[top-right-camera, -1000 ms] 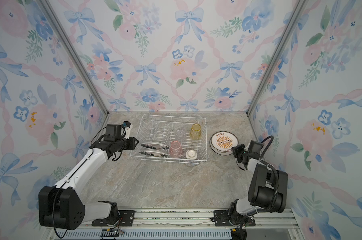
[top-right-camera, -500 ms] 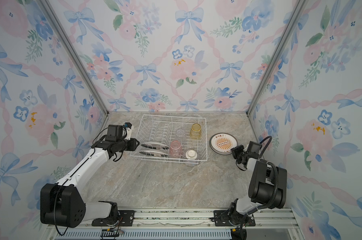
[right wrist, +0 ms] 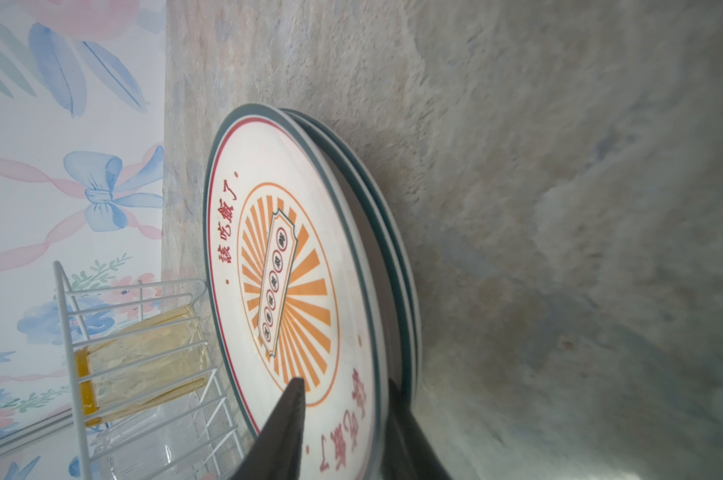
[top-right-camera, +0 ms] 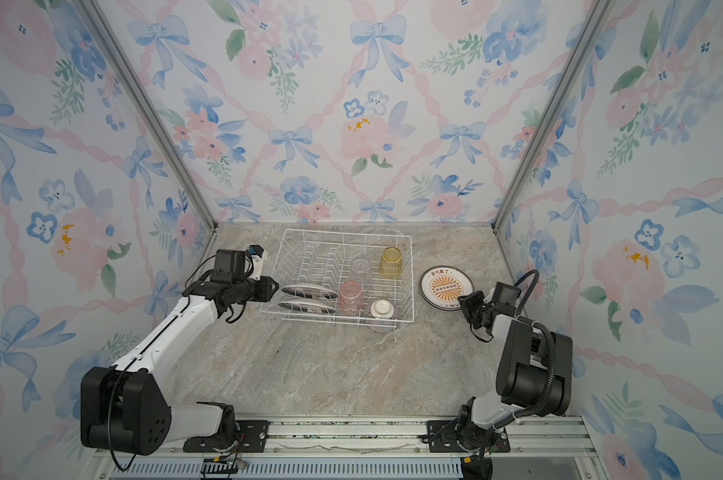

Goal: Unload the mixed dishes from the dish rack
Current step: 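Lower the orange-sunburst plate onto the stacked green-rimmed plates and open the right gripper, then raise the right gripper and swing it back over the rack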

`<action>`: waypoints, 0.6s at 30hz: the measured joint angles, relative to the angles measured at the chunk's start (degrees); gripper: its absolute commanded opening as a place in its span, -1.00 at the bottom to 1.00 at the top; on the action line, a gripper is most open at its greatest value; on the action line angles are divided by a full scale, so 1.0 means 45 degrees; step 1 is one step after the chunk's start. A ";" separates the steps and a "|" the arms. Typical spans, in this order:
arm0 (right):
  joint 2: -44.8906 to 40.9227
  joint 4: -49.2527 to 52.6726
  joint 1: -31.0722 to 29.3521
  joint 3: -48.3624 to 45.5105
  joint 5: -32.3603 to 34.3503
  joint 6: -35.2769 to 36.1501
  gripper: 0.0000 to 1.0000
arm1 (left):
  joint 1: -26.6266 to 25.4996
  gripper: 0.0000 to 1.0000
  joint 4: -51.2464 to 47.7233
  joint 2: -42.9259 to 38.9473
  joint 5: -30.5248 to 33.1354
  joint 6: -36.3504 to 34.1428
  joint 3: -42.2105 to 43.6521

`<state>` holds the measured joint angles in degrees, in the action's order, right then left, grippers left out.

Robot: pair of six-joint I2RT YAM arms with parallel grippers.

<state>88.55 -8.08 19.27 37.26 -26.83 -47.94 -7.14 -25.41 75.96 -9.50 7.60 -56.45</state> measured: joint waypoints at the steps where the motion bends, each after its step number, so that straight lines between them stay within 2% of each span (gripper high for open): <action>1: -0.0126 0.0262 -0.0039 0.0063 0.0117 0.0117 -0.10 | 0.0005 -0.35 0.0005 0.0005 0.0005 0.0000 0.0000; 7: -0.0675 0.2016 -0.0194 0.0534 0.0933 0.1064 0.13 | 0.0005 -0.35 0.0019 0.0044 -0.0005 0.0000 0.0073; 13: -0.0976 0.3400 -0.0277 0.0651 0.1651 0.1744 0.17 | 0.0000 -0.35 0.0029 0.0087 -0.0049 0.0000 0.0262; 18: -0.2074 0.4682 -0.0321 0.0690 0.2618 0.2521 0.22 | -0.0005 -0.52 0.0117 0.0087 -0.0243 0.0010 0.0505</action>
<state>79.22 12.99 17.82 40.36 -15.05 -36.60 -7.16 -24.88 76.36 -10.59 7.64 -54.17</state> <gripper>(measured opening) 0.598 0.260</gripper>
